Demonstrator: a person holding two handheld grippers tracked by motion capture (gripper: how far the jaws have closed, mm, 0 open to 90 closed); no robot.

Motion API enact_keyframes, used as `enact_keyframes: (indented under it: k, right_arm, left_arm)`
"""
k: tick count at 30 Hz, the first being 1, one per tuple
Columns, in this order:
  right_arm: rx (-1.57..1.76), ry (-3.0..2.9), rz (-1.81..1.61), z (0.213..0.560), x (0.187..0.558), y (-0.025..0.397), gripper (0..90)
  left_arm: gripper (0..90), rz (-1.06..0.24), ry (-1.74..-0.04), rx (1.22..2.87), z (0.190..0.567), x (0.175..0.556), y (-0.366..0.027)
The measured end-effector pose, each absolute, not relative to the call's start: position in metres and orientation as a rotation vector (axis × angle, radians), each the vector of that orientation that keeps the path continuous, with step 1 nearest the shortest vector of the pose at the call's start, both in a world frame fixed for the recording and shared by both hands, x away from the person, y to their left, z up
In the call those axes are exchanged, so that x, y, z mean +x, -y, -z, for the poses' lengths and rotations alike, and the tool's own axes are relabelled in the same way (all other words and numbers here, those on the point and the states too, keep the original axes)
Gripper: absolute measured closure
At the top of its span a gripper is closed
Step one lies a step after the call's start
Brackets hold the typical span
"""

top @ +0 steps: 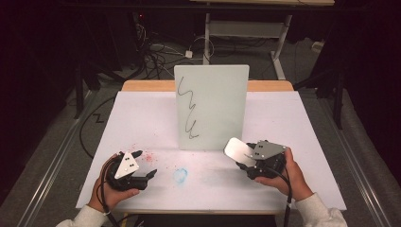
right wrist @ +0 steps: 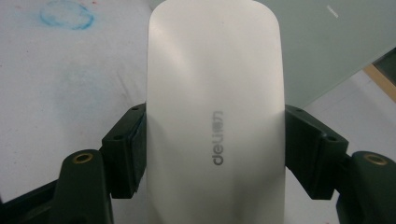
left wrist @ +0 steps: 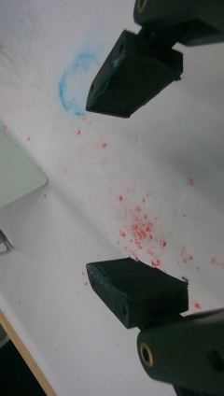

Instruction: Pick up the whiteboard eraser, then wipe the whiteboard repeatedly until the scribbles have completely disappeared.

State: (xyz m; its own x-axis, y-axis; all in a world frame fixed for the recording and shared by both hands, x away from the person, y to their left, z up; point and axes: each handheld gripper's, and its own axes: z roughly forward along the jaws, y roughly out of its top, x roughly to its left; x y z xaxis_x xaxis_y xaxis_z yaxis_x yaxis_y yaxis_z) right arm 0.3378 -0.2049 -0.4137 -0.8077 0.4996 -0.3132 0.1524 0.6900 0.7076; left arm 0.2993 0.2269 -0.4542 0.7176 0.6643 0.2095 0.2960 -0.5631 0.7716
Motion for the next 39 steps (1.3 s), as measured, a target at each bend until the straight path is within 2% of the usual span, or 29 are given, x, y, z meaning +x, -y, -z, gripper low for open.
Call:
enact_keyframes:
  k: [24, 39]
  right_arm:
    - [0.463, -2.332, -0.954, 0.415, 0.341, 0.185, 31.0]
    - [0.390, -2.178, -0.922, 0.403, 0.352, 0.132, 31.1]
  left_arm:
    - [19.1, -0.638, -0.736, 2.177, 0.455, 0.297, -0.230]
    - [19.2, -0.639, -0.730, 2.171, 0.454, 0.293, -0.231]
